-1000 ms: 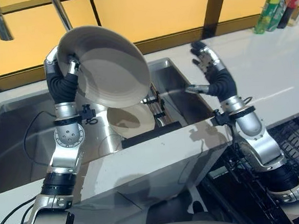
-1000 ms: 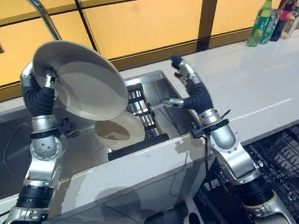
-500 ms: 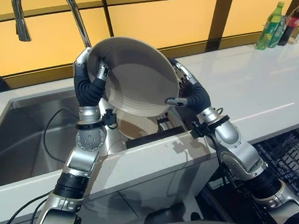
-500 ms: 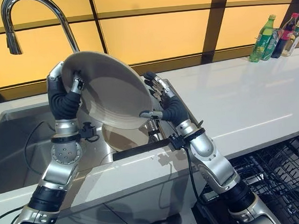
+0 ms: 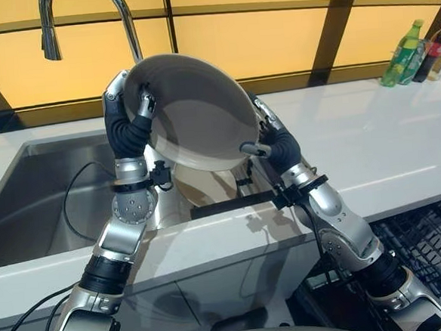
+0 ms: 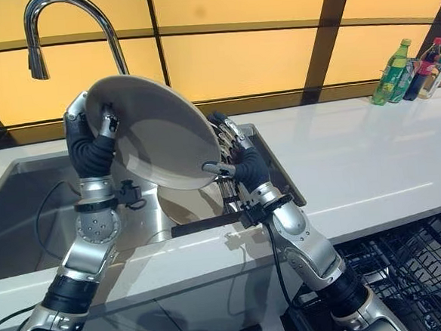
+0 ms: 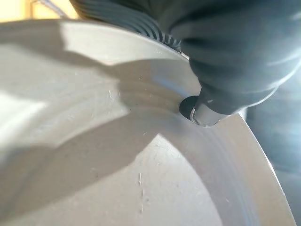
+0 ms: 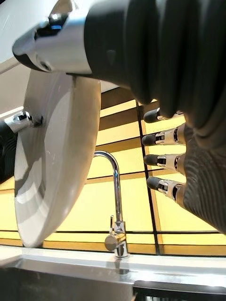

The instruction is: Pick up plates and place into dishwasher.

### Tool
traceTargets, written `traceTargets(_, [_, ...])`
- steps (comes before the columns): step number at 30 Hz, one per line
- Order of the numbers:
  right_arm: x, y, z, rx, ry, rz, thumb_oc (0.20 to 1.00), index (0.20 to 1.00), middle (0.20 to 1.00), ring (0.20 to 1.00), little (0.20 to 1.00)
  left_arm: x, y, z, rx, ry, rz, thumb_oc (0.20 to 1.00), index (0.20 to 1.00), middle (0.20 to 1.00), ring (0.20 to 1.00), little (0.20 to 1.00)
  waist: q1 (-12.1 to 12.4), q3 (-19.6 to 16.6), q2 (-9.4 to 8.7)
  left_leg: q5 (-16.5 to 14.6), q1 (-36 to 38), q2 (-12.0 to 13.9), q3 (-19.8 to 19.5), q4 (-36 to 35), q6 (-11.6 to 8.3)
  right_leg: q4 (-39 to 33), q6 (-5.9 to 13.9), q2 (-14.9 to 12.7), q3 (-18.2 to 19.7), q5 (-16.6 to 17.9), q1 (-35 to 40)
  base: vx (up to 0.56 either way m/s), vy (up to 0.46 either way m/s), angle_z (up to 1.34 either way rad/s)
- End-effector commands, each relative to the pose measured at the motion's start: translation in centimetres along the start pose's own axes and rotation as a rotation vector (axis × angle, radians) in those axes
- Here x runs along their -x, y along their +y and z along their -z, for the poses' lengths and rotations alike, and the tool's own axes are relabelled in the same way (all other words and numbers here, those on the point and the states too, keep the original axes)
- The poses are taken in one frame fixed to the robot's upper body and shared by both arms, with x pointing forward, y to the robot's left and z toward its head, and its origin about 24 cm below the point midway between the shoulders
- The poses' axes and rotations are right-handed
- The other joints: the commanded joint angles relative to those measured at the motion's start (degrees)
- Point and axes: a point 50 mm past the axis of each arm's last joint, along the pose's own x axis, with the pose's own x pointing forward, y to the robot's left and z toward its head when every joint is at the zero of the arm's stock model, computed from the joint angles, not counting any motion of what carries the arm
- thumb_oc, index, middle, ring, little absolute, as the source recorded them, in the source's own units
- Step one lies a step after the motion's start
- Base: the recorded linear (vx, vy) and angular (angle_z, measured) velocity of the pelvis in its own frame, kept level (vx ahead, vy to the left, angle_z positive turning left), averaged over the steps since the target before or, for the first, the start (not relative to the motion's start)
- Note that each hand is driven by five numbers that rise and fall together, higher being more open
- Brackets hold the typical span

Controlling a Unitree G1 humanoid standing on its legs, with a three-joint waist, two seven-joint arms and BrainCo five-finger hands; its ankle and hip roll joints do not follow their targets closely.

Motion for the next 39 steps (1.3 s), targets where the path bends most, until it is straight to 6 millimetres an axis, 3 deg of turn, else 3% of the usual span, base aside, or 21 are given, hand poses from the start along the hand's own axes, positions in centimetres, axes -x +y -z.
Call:
traceTargets(1, [-2.7,3.2,-3.2,0.001,-0.132,-0.174,1.0,1.0,1.0,1.0,1.0,0.2,-5.5,-3.3,0.169,-0.177,0.271,0.2,0.2,0.2,0.2,0.2,1.5,-0.3,1.58,-4.8,-4.4,-3.8,-3.2,4.6,5.03,6.0,-2.31,3.5,-3.8,-8.8,1.5,0.0,0.0,0.0])
traceTargets(16, [-2.4,3.2,-2.5,0.021,-0.092,-0.208,1.0,1.0,1.0,1.0,1.0,1.2,-5.3,-2.9,0.159,-0.17,0.191,0.2,0.2,0.2,0.2,0.2,1.9,-0.2,0.82,-4.9,-4.3,-4.0,-3.8,3.6,5.45,5.6,-1.55,2.9,-3.4,-8.2,1.2,0.0,-0.002,0.0])
traceTargets(24, [-2.1,2.5,-1.3,0.156,0.013,-0.193,1.0,1.0,1.0,1.0,1.0,3.5,-5.9,-3.0,0.078,-0.171,0.25,0.2,0.2,0.2,0.2,0.2,3.0,0.9,-0.15,-4.7,-5.3,-3.8,-4.4,4.0,5.27,5.9,-1.3,2.9,-3.9,-8.0,0.6,-0.04,-0.044,-0.02])
traceTargets(34, [-1.6,1.1,-1.2,0.233,0.057,-0.179,1.0,1.0,1.0,1.0,1.0,3.1,-3.9,-2.1,-0.09,-0.2,0.14,0.2,0.2,0.2,0.2,0.2,3.6,1.0,-0.44,-4.0,-5.4,-3.3,-4.6,3.5,4.74,5.3,-1.66,3.1,-5.2,-7.8,1.2,-0.01,-0.005,0.04])
traceTargets(39, [-0.9,-1.0,-1.5,0.262,0.055,-0.047,1.0,1.0,1.0,1.0,1.0,2.7,-1.7,-1.3,-0.228,-0.195,0.053,0.2,0.2,0.2,0.2,0.2,3.1,0.4,-0.19,-3.8,-5.1,-2.9,-4.1,3.3,4.48,5.1,-1.8,3.2,-5.3,-7.9,1.4,0.02,0.007,0.01])
